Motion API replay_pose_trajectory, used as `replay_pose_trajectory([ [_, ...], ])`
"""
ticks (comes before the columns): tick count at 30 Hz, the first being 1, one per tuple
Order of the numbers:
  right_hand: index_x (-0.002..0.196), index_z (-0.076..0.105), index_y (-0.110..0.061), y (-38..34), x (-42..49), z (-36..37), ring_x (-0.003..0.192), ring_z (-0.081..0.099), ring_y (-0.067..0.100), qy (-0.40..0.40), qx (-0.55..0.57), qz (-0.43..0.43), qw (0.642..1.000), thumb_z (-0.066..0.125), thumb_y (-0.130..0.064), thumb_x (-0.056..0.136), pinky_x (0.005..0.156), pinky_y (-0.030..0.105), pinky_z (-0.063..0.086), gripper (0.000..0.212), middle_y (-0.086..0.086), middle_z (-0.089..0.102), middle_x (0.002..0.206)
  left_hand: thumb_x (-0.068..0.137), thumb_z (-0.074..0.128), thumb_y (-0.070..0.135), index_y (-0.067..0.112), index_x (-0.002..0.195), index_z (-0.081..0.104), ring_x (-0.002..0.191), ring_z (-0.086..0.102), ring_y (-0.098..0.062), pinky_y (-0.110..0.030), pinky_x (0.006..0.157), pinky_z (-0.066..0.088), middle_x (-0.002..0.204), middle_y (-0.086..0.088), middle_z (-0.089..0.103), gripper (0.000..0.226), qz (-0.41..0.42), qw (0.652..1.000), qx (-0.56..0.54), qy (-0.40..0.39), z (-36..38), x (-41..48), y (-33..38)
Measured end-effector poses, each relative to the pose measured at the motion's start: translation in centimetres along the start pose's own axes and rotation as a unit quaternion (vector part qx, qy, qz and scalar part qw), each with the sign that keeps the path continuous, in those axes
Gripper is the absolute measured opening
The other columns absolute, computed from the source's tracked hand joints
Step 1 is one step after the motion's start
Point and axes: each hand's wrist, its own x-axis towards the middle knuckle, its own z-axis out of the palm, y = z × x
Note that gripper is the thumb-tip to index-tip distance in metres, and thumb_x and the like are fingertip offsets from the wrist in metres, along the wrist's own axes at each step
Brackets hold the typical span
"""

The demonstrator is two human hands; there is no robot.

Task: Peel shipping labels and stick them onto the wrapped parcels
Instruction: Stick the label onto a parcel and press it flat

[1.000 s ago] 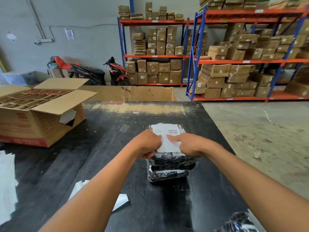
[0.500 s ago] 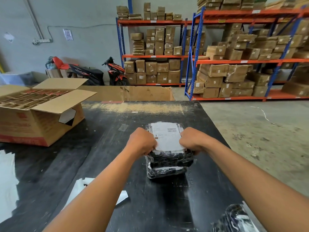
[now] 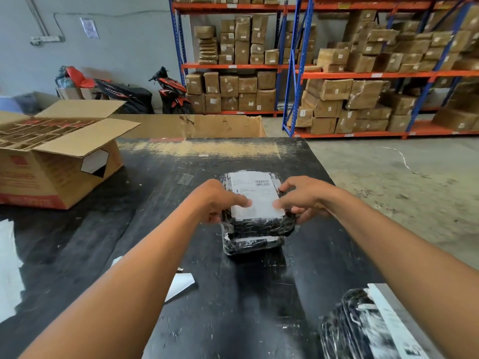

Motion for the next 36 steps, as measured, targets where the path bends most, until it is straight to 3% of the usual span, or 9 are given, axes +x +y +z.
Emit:
replay_pose_trajectory([
  [4,0.117,0.043,-0.017,0.1,0.2,0.6,0.091,0.063,0.026,0.019,-0.07,-0.031,0.997,0.091,-0.03,0.069,0.074,0.044,0.062,0.069,-0.002,0.05,0.102,0.064,0.09,0.039,0.012,0.067,0.043,0.052,0.042,-0.02,-0.028,0.057,0.036,0.056,-0.004,0.049,0.054,0.056,0.997,0.055,-0.006,0.7,0.8,-0.9],
  [13,0.127,0.044,-0.013,2.0,1.4,-1.1,0.056,0.057,0.018,-0.051,-0.047,-0.063,0.996,0.087,-0.005,0.072,0.058,0.029,0.053,0.07,0.008,0.054,0.068,0.064,0.092,0.028,0.015,0.086,0.051,0.06,0.053,-0.016,-0.031,0.067,0.043,0.063,0.001,0.058,0.048,0.104,0.993,0.024,-0.057,-0.2,1.3,-2.5],
  [18,0.136,0.043,-0.011,3.1,1.4,-1.4,0.052,0.052,0.013,-0.063,-0.003,-0.07,0.996,0.078,0.007,0.078,0.05,0.02,0.05,0.07,0.009,0.05,0.069,0.072,0.086,0.011,0.01,0.088,0.047,0.044,0.037,-0.01,-0.026,0.056,0.038,0.05,0.005,0.038,0.042,0.11,0.989,-0.013,-0.1,-0.6,1.1,-3.0],
  [21,0.142,0.045,-0.02,4.0,1.3,-1.4,0.065,0.06,0.016,-0.062,0.044,-0.055,0.996,0.071,0.008,0.083,0.06,0.026,0.058,0.07,0.01,0.055,0.081,0.079,0.076,-0.006,0.006,0.105,0.049,0.043,0.051,-0.004,-0.028,0.065,0.054,0.06,0.001,0.045,0.04,0.104,0.986,-0.075,-0.102,-0.6,0.5,-3.4],
  [23,0.139,0.051,-0.031,4.4,1.2,-1.3,0.09,0.066,0.023,-0.069,0.112,-0.03,0.991,0.068,0.004,0.086,0.073,0.038,0.062,0.065,0.008,0.057,0.11,0.082,0.068,-0.008,0.006,0.116,0.05,0.058,0.059,-0.01,-0.035,0.072,0.051,0.073,-0.005,0.055,0.041,0.092,0.985,-0.117,-0.081,-0.4,0.3,-4.0],
  [27,0.144,0.04,-0.028,4.0,1.9,0.8,0.106,0.063,0.024,0.056,0.13,-0.011,0.99,0.06,-0.043,0.095,0.069,0.034,0.056,0.055,0.003,0.059,0.126,0.091,0.064,0.031,0.01,0.133,0.046,0.08,0.056,-0.017,-0.034,0.07,0.047,0.103,-0.007,0.062,0.05,0.079,0.977,-0.179,0.08,0.9,1.1,-3.8],
  [30,0.159,0.01,-0.018,3.2,3.7,2.6,0.137,0.041,0.029,0.109,0.106,0.006,0.988,0.04,-0.067,0.093,0.105,0.043,0.041,0.087,0.008,0.033,0.159,0.096,0.047,0.054,0.009,0.154,0.021,0.132,0.042,-0.028,-0.041,0.103,0.037,0.156,-0.012,0.027,0.078,0.062,0.979,-0.137,0.139,3.0,1.5,-2.6],
  [32,0.159,0.0,-0.016,2.7,4.6,3.5,0.151,0.016,0.032,0.105,0.065,0.024,0.992,0.029,-0.07,0.095,0.119,0.049,0.023,0.089,0.012,0.012,0.166,0.099,0.038,0.056,0.004,0.156,0.012,0.144,0.027,-0.032,-0.043,0.112,0.029,0.161,-0.015,0.016,0.082,0.059,0.981,-0.129,0.13,4.5,2.4,-2.3],
  [36,0.158,0.011,-0.012,2.5,5.4,4.2,0.15,0.016,0.034,0.082,0.03,0.037,0.995,0.022,-0.068,0.097,0.119,0.05,0.022,0.083,0.014,0.016,0.164,0.091,0.032,0.063,0.006,0.136,0.05,0.12,0.056,-0.031,-0.042,0.1,0.045,0.136,-0.011,0.057,0.074,0.042,0.975,-0.159,0.15,5.6,3.6,-2.8],
])
